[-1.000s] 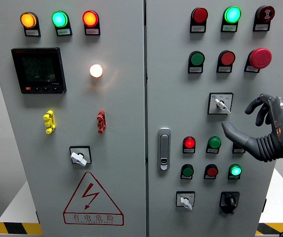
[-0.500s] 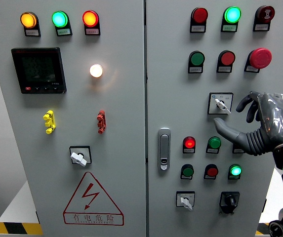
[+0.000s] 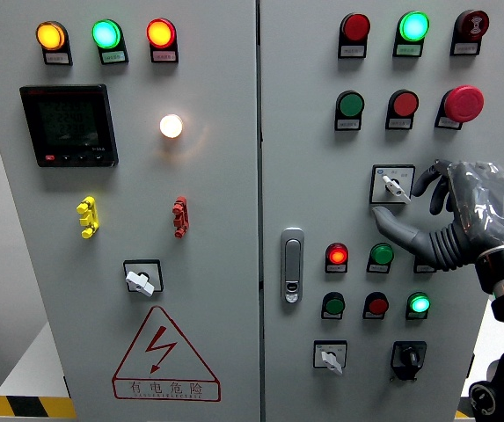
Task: Rotate and turn off gray switch
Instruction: 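Move the right hand onto the switch knob and close fingers around it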
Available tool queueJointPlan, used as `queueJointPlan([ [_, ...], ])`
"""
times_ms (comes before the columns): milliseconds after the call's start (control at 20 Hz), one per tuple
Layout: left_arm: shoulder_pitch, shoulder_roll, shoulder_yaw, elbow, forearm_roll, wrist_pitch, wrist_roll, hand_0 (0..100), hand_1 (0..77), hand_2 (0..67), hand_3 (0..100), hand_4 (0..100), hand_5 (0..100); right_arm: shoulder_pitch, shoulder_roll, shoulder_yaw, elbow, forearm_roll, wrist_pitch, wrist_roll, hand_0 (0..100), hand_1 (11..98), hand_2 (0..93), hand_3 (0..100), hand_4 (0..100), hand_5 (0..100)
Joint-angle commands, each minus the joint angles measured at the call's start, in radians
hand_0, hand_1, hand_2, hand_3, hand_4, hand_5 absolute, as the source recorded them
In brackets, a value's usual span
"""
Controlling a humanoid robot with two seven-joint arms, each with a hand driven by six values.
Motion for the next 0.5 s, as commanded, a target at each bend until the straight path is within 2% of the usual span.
queueJointPlan([
  [0, 0.000, 0.000, 0.000, 0.000, 0.000, 0.000, -0.001, 0, 0.0, 13.1, 18, 9, 12, 0.001, 0.0000, -0.011, -0.004, 0.000, 0.000, -0.001, 0, 40.8, 59.9, 83, 79, 83],
  [450, 0.000, 0.000, 0.000, 0.000, 0.000, 0.000, 0.000, 0, 0.0, 13.1, 18, 10, 12, 0.018, 0.0015, -0.023, -0.019, 0.000, -0.001, -0.014, 0, 39.0, 60.7, 83, 79, 83],
])
